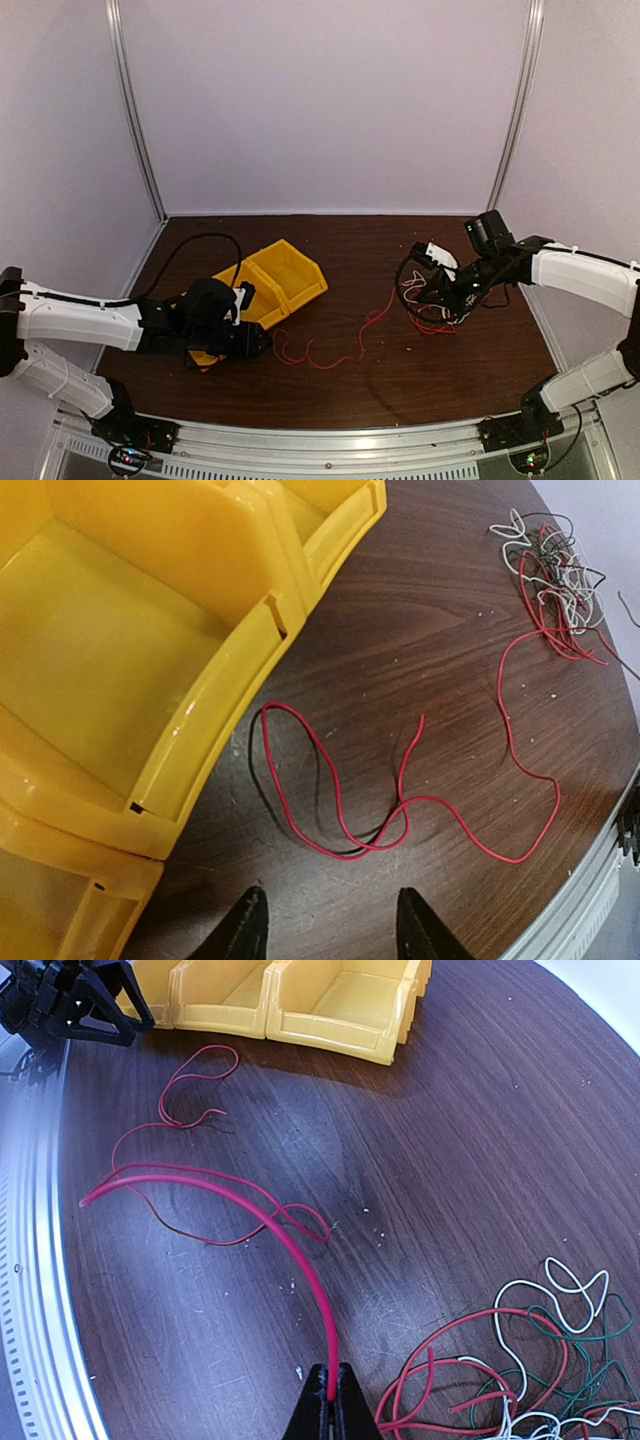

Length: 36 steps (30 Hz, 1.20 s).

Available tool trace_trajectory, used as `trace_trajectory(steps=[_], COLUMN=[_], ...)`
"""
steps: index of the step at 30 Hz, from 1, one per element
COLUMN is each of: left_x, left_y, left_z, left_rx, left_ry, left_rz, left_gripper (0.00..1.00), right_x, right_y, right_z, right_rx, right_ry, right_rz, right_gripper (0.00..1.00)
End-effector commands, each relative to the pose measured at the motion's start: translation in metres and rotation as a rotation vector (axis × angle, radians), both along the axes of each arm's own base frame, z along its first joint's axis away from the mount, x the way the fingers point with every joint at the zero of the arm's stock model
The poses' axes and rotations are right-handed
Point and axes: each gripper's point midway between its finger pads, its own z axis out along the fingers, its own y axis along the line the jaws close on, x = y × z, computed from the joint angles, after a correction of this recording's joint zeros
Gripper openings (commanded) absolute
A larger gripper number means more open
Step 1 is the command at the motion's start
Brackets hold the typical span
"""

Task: Untangle the cables
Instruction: Pass from the left arm to the right, then pick up the untangled cable from the center of the board, then place the untangled cable in the bin.

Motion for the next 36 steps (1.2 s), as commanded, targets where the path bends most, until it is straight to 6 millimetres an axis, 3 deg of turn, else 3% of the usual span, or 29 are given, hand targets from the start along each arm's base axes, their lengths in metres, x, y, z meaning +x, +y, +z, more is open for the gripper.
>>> trace_trajectory(steps=[1,6,12,19,22,25,29,32,36], left_x=[0.004,0.015,0.026,0.038,0.042,0.046,0.049,0.05,0.047], left_y=[-0.021,-0.024,-0.029,-0.032,-0.036,-0.043,-0.041,-0.016,0.037], left_z=[-0.01,-0.029,-0.044,-0.058,-0.055,-0.034,0.017,0.057,0.103], left_rx=[-0.06,0.017,0.016,0.041,0.013,-0.034,-0.05,-0.008,0.069], left_ry=[0.029,0.036,0.036,0.017,-0.003,-0.049,-0.151,-0.231,-0.334], left_rz=[0.022,0.109,0.167,0.218,0.22,0.198,0.176,0.211,0.292], left_gripper=[0.45,0.44,0.34,0.09,0.0,0.0,0.0,0.0,0.0], right_x=[0.003,0.0,-0.003,-0.008,-0.008,0.0,0.027,0.051,0.079], right_y=[-0.001,-0.001,-0.004,-0.007,-0.009,-0.018,-0.05,-0.081,-0.122], right_z=[0.008,0.009,0.013,0.011,0.013,0.012,0.012,0.018,0.021], right_rx=[-0.001,0.008,0.01,0.003,-0.001,-0.02,-0.053,-0.069,-0.1], right_ry=[-0.049,-0.056,-0.075,-0.084,-0.096,-0.108,-0.121,-0.129,-0.133], right_rz=[-0.003,0.0,-0.003,-0.007,-0.015,-0.064,-0.183,-0.29,-0.422], right_gripper=[0.0,0.0,0.0,0.0,0.0,0.0,0.0,0.0,0.0])
